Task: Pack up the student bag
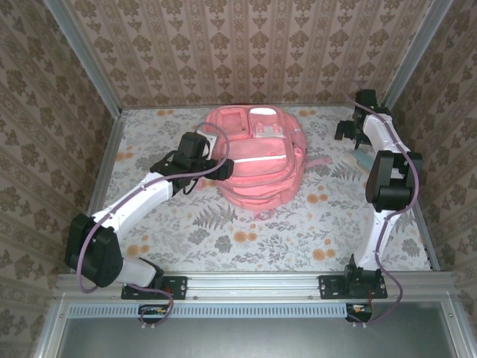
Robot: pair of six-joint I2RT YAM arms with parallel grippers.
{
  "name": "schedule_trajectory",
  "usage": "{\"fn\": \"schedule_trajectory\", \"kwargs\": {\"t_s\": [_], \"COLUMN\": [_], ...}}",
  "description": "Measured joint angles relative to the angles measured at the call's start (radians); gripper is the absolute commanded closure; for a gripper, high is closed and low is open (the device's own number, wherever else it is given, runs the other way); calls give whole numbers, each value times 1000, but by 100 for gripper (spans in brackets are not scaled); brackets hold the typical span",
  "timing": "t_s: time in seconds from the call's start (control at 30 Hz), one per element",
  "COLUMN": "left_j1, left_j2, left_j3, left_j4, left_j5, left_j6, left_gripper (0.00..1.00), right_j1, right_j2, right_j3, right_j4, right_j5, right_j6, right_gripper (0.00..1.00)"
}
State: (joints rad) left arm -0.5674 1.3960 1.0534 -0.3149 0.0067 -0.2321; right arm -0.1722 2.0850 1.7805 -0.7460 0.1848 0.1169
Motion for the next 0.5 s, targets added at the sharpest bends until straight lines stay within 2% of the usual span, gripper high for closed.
{"fn": "schedule_trajectory", "kwargs": {"t_s": [0.17, 0.37, 0.5], "left_j1": [6, 12, 19], "left_j2": [0, 0, 0], "left_j3": [0, 0, 0], "left_j4": [0, 0, 0], "left_j5": [19, 24, 24], "left_j6": [0, 0, 0], "left_gripper": [0, 0, 0], "right_j1": [-32, -54, -54], "right_j2": [43, 85, 119], "right_j3": [50, 53, 53], "right_j4": [-104, -170, -186], "right_j5": [-11, -50, -42], "right_j6": [-96, -159, -184], "right_gripper": [1, 6, 13]}}
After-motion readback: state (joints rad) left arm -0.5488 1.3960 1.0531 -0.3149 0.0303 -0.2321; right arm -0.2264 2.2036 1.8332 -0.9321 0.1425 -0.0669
